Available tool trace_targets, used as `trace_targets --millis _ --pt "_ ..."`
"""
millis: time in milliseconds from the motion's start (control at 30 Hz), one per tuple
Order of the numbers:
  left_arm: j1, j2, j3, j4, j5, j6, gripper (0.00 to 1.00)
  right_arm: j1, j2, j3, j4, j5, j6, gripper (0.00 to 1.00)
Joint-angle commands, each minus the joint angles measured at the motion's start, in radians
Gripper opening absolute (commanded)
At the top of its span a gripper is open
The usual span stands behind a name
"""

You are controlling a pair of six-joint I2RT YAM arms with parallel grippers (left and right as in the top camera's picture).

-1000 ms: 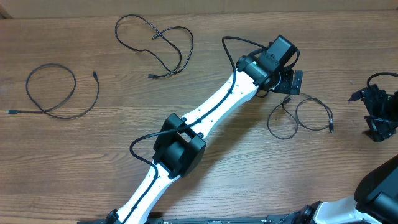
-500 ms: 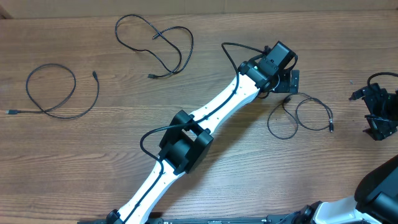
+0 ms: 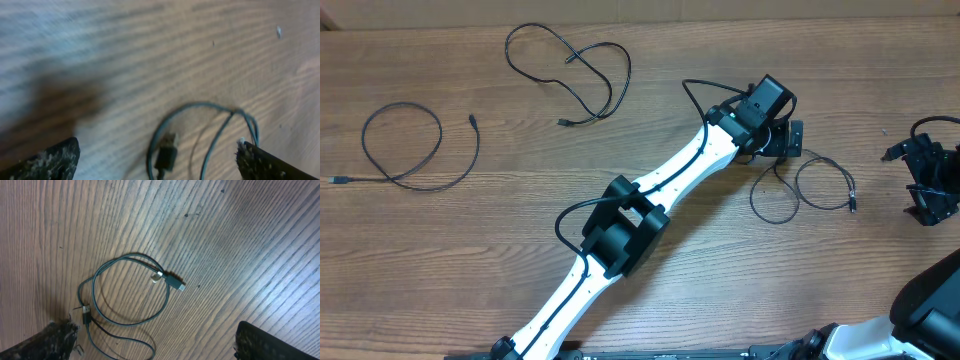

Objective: Untangle cables

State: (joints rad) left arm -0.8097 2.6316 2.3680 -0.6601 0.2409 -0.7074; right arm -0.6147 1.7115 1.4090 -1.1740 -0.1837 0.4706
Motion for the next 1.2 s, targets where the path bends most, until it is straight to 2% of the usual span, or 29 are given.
trace_targets --millis 0,133,300,467,767,867,900,933,967,1000,1167 --pt "-0.032 0.014 -0.004 -0.015 0.034 0.060 1.00 -0.002 -0.006 0.024 0.003 0.000 0.005 1.00" --pt "-0.076 0.014 -0.009 -0.016 -0.067 0.123 1.00 -0.002 -0.006 0.024 0.003 0.000 0.005 1.00" --pt "-0.142 0.014 -0.010 -0.018 -0.269 0.314 1.00 -0.002 -0.006 0.024 0.003 0.000 0.005 1.00" --pt "-0.186 0.021 -0.010 -0.019 -0.469 0.334 1.00 -0.002 -0.006 0.024 0.003 0.000 0.005 1.00" --pt "-0.186 0.092 -0.010 -0.056 -0.475 0.334 1.00 -0.002 -0.006 0.024 0.003 0.000 0.005 1.00" --pt "-0.193 0.092 -0.010 -0.089 -0.466 0.335 0.87 -0.002 -0.006 0.024 0.003 0.000 0.005 1.00" --pt "-0.194 0.089 -0.010 -0.096 -0.450 0.346 0.72 -0.002 -0.006 0.024 0.003 0.000 0.005 1.00" --pt "-0.195 0.088 -0.008 -0.108 -0.428 0.373 0.43 -0.002 -0.006 0.024 0.003 0.000 0.005 1.00" --pt "-0.194 0.084 -0.005 -0.126 -0.415 0.390 0.19 -0.002 -0.006 0.024 0.003 0.000 0.005 1.00" --pt "-0.194 0.082 0.003 -0.156 -0.412 0.392 0.04 -0.002 -0.006 0.024 0.003 0.000 0.005 1.00" --pt "-0.144 0.021 0.056 -0.349 -0.410 0.327 0.04 -0.002 -0.006 0.024 0.003 0.000 0.005 1.00"
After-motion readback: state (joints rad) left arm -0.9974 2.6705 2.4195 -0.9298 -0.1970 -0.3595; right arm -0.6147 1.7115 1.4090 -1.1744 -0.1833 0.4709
